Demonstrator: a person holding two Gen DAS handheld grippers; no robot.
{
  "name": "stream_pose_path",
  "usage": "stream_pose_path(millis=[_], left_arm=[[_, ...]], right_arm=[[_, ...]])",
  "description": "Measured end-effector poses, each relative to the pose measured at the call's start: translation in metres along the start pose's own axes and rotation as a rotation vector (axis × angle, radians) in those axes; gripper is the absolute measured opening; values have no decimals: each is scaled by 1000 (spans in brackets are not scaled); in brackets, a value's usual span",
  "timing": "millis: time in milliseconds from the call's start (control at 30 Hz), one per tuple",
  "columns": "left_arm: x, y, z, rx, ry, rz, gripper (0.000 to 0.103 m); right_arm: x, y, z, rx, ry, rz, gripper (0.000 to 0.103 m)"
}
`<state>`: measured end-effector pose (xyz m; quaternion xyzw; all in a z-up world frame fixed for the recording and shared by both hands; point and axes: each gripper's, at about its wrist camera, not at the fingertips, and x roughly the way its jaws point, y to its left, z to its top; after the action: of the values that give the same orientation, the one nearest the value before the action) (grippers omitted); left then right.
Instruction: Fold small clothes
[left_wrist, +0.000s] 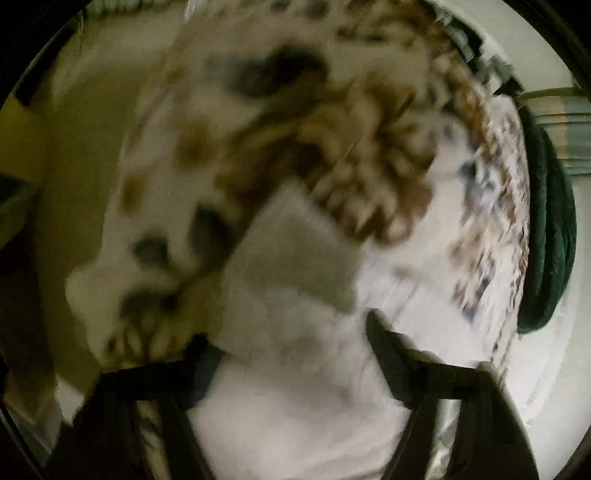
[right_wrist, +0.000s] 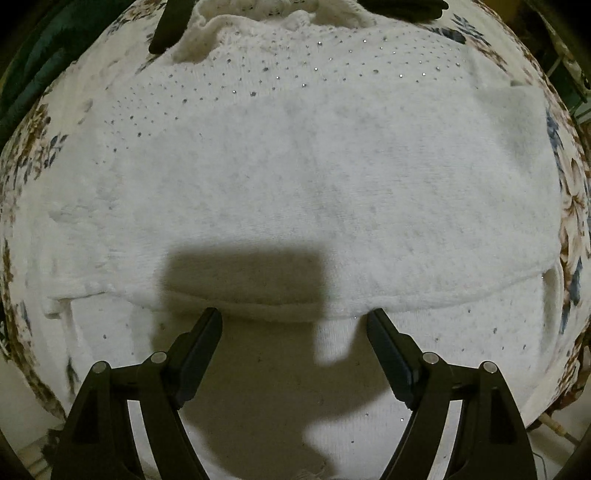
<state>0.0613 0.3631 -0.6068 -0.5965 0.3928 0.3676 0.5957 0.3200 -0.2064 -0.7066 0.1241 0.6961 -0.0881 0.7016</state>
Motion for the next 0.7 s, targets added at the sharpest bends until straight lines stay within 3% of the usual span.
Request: stream_pose_path(millis=[167,300,400,567,700], left_arm=[[-18,-33,7,105,-108,71,8],[-44,-71,-2,314,-207,142,7],[-63,-116,-22,490,-272,146,7],[-69,-228,-107,852,-299,78,7],[-56,-308,-208,1086,-243,-50,7]], right_arm=[[-5,-3,-2,-6,-10,5,82],[-13,-32,0,31,-25,43,82],[-27,-63,0,72,-34,87,82],[-43,-113,1,135,-55,136,82],[-50,-154,3,187,-80,157,82]])
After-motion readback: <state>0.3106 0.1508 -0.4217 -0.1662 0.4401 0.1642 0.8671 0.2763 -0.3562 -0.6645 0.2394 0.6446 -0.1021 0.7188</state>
